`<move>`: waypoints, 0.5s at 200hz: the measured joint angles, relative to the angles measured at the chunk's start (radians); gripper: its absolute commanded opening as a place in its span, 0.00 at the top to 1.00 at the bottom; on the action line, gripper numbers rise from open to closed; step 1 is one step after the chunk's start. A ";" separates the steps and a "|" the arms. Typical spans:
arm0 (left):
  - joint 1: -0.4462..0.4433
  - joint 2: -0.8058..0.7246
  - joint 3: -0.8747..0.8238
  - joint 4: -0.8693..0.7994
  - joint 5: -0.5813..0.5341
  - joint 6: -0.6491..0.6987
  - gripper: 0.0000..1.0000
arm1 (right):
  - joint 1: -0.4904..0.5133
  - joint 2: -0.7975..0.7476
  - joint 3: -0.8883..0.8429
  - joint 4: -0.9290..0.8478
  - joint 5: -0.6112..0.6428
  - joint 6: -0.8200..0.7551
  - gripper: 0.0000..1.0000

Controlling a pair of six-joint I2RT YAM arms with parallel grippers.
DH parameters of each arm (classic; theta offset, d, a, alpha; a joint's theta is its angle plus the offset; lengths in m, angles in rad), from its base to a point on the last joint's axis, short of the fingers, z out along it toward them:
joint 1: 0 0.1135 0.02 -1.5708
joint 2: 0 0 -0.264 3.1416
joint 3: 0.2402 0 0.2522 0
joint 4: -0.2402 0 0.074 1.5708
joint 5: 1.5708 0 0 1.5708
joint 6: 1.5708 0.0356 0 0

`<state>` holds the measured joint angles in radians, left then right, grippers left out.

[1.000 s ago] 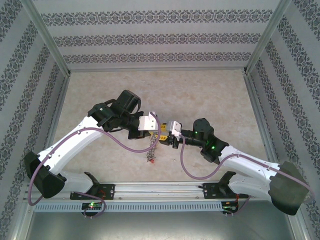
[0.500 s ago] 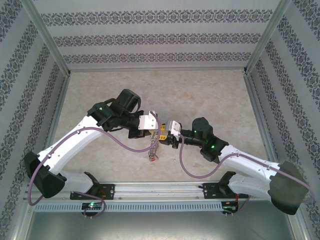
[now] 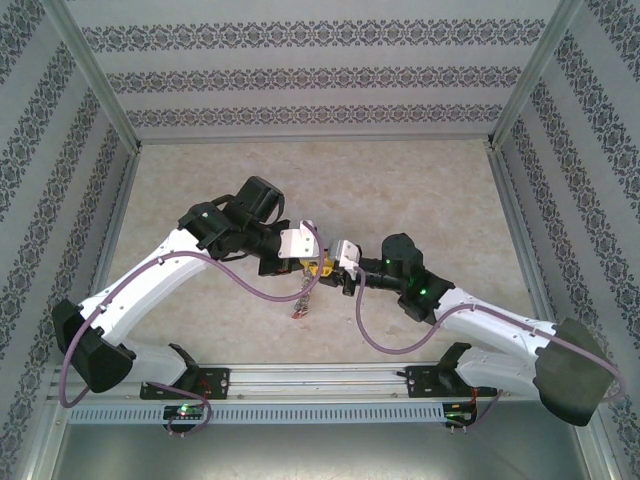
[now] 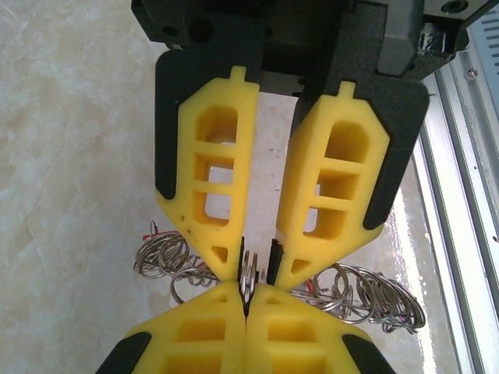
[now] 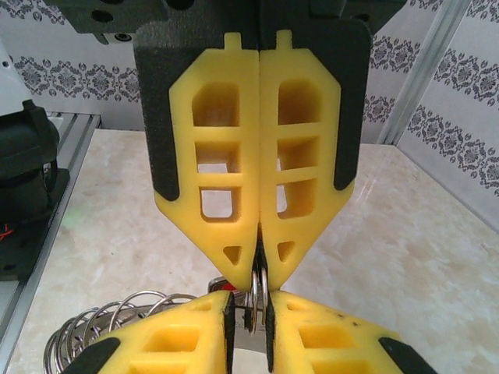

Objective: Put the keys on the keyring

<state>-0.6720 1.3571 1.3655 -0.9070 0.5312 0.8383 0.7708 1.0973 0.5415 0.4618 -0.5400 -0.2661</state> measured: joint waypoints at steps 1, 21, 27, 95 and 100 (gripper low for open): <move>0.000 0.000 0.000 0.000 0.000 0.000 1.00 | 0.000 0.000 0.000 0.000 0.000 0.000 0.87; 0.000 0.001 0.000 -0.001 0.003 0.001 1.00 | 0.000 0.002 0.001 0.002 0.001 0.002 0.92; 0.000 0.001 0.000 -0.001 0.003 0.002 1.00 | 0.000 0.002 0.001 0.003 0.001 0.004 0.94; 0.000 -0.019 -0.008 0.024 0.010 0.012 0.74 | 0.000 -0.038 -0.002 -0.007 0.008 0.009 1.00; 0.000 -0.032 -0.019 0.033 0.012 0.012 0.74 | 0.000 -0.043 -0.003 -0.005 0.008 0.010 1.00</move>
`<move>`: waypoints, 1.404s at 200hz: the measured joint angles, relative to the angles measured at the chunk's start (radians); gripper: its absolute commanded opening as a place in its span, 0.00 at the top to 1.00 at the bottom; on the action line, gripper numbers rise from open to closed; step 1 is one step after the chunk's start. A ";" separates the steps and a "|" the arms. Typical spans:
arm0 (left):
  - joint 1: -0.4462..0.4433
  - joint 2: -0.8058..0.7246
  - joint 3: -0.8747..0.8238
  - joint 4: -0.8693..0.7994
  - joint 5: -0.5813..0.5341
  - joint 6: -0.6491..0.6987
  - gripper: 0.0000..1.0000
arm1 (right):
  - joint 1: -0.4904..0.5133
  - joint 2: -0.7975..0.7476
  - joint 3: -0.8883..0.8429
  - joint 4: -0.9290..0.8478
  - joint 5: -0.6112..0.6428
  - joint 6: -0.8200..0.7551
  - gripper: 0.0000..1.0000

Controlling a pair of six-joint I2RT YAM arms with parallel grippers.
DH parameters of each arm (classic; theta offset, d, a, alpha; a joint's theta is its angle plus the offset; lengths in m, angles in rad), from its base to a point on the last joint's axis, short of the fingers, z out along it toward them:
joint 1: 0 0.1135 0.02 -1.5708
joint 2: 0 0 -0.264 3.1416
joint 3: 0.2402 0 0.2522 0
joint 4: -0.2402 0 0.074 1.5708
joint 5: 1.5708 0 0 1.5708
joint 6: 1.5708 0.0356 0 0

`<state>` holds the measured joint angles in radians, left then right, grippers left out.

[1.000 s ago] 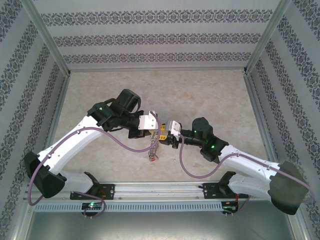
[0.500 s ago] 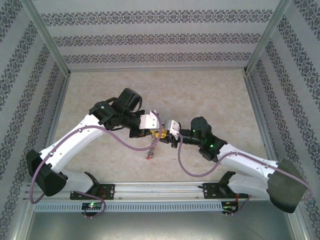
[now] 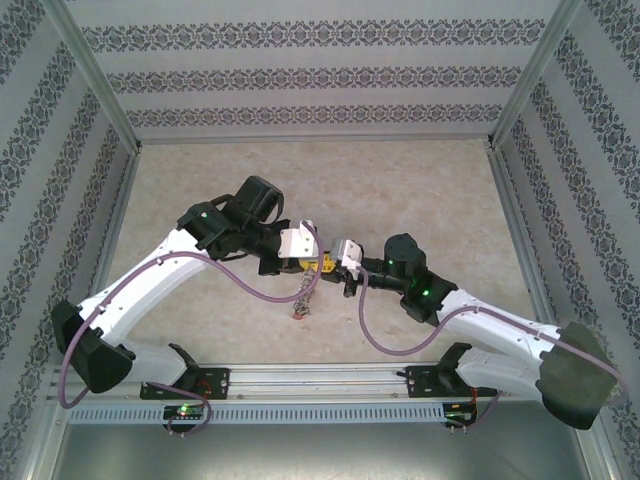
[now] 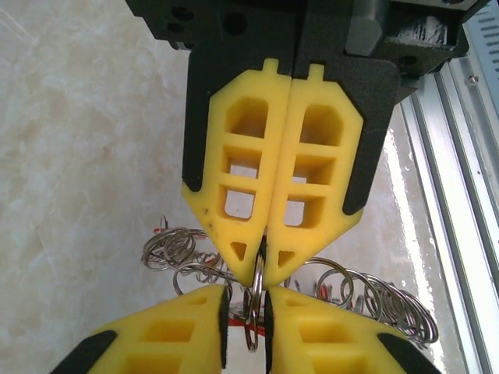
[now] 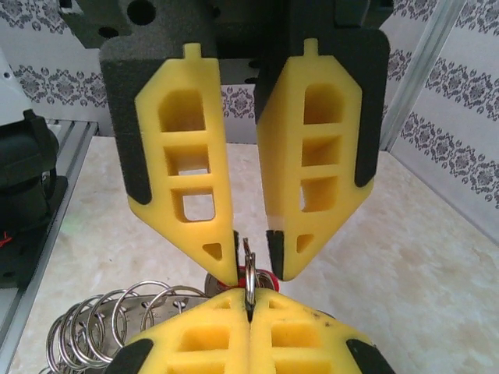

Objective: Put the keys on the keyring

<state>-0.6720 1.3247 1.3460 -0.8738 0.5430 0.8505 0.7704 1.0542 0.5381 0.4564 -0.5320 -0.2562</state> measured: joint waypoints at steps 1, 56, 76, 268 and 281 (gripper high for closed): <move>0.000 -0.002 -0.002 0.002 0.001 0.000 0.74 | 0.000 -0.001 0.000 0.000 0.000 0.000 1.00; 0.011 -0.124 -0.118 0.084 0.030 0.050 0.76 | -0.010 -0.050 -0.027 0.042 -0.019 0.048 1.00; 0.013 -0.124 -0.132 0.116 0.034 0.064 0.79 | -0.016 -0.064 -0.037 0.061 -0.030 0.062 1.00; 0.013 -0.179 -0.243 0.304 0.040 0.074 0.87 | -0.016 -0.067 -0.040 0.071 -0.046 0.083 1.00; 0.013 -0.172 -0.242 0.306 0.040 0.076 0.90 | -0.016 -0.062 -0.040 0.070 -0.046 0.083 1.00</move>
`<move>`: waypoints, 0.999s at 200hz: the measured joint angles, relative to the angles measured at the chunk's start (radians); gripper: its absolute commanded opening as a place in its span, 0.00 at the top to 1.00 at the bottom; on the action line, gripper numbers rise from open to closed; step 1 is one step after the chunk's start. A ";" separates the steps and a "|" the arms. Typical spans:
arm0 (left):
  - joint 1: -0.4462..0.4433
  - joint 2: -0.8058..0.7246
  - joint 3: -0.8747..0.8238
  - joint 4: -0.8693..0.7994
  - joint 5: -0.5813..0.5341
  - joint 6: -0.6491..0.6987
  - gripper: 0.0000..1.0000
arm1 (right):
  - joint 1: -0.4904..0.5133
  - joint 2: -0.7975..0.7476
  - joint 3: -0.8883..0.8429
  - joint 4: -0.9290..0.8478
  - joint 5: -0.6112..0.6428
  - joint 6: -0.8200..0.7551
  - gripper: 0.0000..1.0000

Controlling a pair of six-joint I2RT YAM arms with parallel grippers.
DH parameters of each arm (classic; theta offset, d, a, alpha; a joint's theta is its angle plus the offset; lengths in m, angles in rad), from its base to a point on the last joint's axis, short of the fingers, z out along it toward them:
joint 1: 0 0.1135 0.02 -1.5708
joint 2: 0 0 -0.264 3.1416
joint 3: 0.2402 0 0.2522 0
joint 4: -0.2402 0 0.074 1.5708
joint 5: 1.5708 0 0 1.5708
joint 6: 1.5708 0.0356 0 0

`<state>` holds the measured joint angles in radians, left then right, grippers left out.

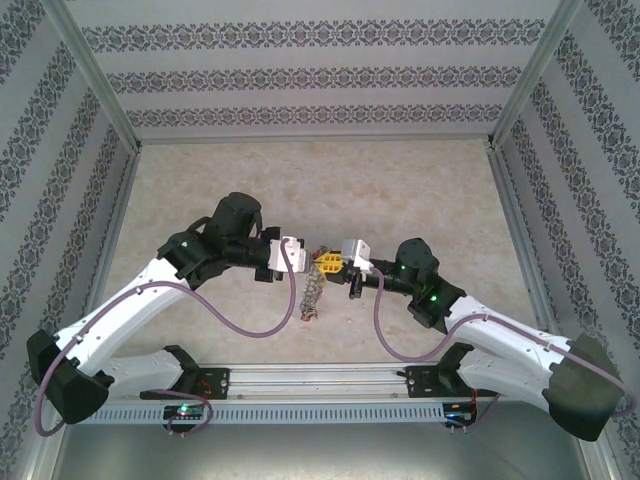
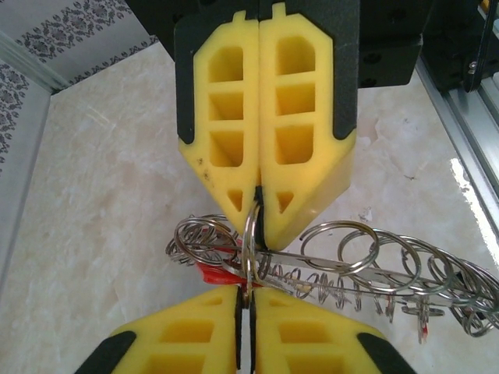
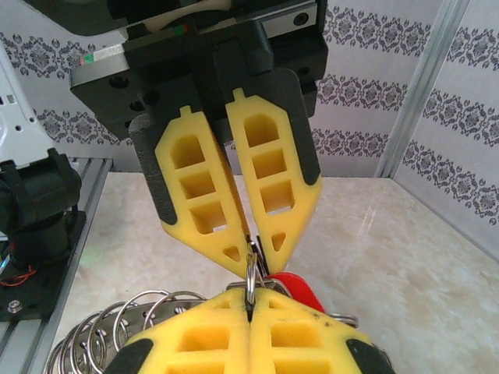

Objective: Put the keys on the keyring

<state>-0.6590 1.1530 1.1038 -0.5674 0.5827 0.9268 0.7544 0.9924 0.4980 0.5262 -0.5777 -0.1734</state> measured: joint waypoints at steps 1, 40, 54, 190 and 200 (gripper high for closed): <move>0.000 0.001 0.000 0.000 0.000 0.001 0.90 | 0.000 0.001 0.000 0.000 0.000 0.000 1.00; 0.000 0.009 0.000 -0.001 -0.012 0.016 0.84 | 0.000 0.016 0.000 0.001 0.000 -0.001 1.00; 0.001 0.008 0.000 0.000 -0.010 0.024 0.82 | 0.000 0.019 0.000 0.001 0.000 -0.001 1.00; 0.006 0.006 0.000 -0.001 -0.007 0.045 1.00 | -0.015 0.021 0.000 0.010 -0.007 0.024 1.00; 0.006 0.006 0.000 0.000 -0.009 0.045 1.00 | -0.020 0.021 0.000 0.011 -0.008 0.036 1.00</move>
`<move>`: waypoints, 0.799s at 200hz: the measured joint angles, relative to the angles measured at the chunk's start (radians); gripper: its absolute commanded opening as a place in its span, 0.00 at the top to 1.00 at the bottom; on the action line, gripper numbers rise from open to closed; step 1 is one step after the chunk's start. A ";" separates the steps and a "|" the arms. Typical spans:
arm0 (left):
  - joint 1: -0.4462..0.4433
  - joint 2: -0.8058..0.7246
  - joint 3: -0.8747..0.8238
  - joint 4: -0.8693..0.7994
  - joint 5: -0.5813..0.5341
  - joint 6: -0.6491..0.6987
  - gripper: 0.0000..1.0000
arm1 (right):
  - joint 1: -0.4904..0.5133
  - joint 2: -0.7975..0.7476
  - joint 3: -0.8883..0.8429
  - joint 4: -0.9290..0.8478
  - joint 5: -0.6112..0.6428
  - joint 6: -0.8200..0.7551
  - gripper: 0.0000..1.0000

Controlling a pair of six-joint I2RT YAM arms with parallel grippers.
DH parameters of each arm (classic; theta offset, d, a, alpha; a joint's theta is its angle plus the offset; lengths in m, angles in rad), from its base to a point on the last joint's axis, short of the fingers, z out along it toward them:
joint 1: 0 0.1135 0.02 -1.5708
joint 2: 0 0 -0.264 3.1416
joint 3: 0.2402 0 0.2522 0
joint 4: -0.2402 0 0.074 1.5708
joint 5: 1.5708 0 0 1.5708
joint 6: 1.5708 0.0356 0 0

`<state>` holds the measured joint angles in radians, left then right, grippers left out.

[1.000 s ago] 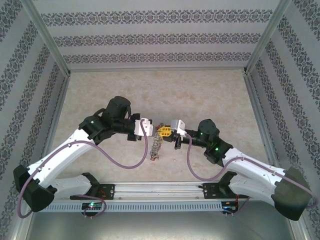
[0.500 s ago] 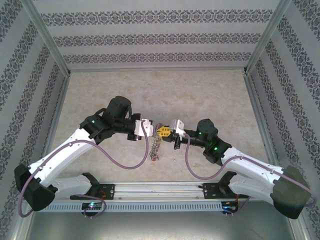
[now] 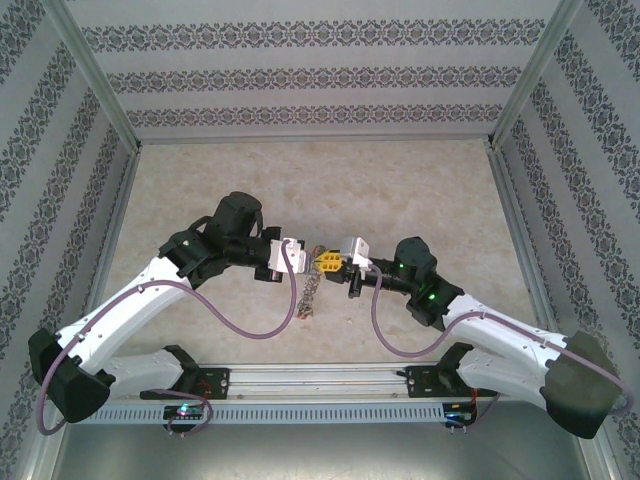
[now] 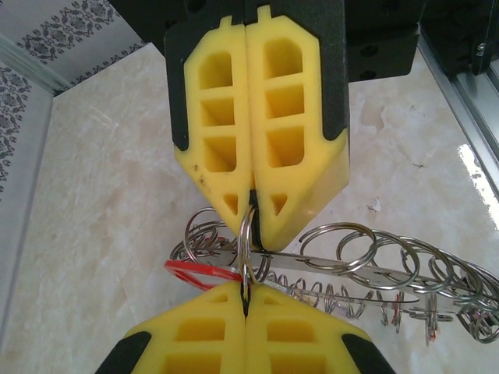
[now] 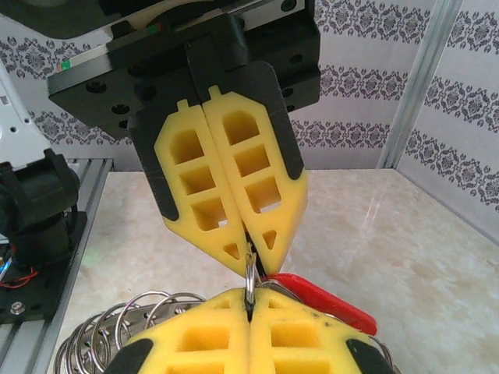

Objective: Put the keys on the keyring

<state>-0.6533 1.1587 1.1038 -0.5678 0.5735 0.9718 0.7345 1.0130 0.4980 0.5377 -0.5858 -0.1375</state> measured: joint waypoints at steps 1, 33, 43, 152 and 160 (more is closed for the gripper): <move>0.000 0.000 0.000 0.000 -0.001 0.000 1.00 | 0.000 0.000 0.000 0.001 0.000 0.002 1.00; 0.000 0.000 0.000 0.002 -0.023 -0.003 1.00 | -0.025 0.000 -0.001 0.031 -0.008 0.041 1.00; 0.000 0.000 0.000 0.007 -0.029 -0.004 1.00 | -0.026 0.000 -0.002 0.044 -0.008 0.056 1.00; 0.019 0.026 -0.019 0.023 -0.005 -0.033 1.00 | 0.004 0.104 -0.025 0.243 0.033 0.189 1.00; 0.021 0.026 -0.019 0.020 -0.005 -0.033 1.00 | 0.011 0.115 -0.025 0.256 0.044 0.192 1.00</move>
<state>-0.6323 1.1843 1.0851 -0.5480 0.5682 0.9386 0.7456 1.1282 0.4728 0.7937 -0.5419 0.0547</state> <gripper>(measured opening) 0.060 0.039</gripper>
